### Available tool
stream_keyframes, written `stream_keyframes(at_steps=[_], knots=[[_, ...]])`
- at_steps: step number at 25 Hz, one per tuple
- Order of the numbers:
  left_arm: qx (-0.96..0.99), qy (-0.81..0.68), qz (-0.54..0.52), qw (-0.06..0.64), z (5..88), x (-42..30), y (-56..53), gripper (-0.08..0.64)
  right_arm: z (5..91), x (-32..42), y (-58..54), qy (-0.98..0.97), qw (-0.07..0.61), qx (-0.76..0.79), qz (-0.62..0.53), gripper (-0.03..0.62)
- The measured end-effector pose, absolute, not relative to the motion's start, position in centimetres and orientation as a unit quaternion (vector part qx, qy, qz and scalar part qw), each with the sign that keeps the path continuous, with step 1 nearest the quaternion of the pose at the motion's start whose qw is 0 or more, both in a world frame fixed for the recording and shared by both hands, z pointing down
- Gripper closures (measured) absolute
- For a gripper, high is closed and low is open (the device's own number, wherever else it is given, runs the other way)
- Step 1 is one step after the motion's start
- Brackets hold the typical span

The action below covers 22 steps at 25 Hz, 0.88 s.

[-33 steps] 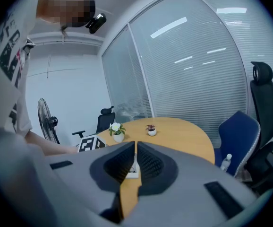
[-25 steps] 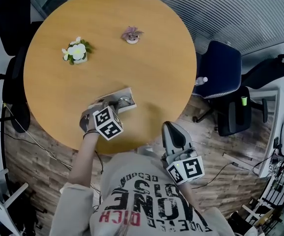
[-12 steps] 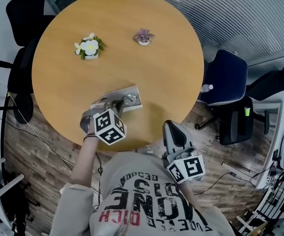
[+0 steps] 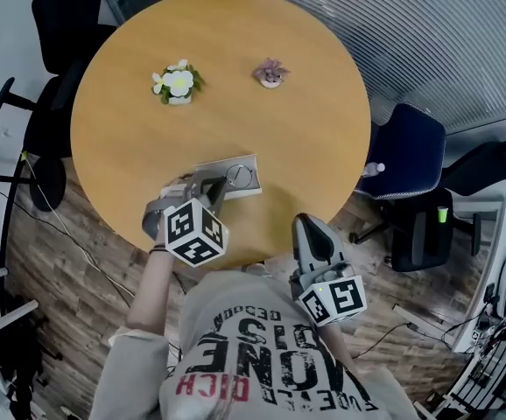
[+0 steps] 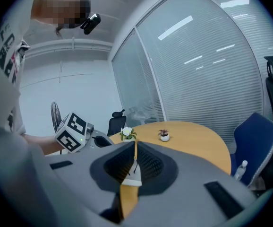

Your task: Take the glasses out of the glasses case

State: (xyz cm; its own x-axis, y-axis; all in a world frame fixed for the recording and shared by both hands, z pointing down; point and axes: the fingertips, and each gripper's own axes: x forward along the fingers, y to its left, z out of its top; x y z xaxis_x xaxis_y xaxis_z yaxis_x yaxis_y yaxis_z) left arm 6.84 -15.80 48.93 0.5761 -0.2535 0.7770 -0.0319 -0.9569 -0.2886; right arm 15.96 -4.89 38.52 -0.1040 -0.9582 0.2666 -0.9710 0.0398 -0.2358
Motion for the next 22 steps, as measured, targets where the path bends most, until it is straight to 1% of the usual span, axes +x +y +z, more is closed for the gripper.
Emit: stream_keyframes(at_steps=[7, 12, 22], knots=[[-0.891, 0.122, -0.418, 0.132, 45.2, 6.1, -15.4, 0.543, 37.7, 15.5, -5.0, -0.733, 0.010, 0.658, 0.170, 0.568], [-0.900, 0.157, -0.385, 0.126, 42.6, 5.4, -14.9, 0.543, 36.9, 15.2, -4.9, -0.744, 0.005, 0.649, 0.158, 0.568], [-0.925, 0.283, -0.237, 0.085, 36.8, 4.1, -13.1, 0.543, 34.9, 15.1, -3.2, -0.768, -0.004, 0.628, 0.129, 0.568]])
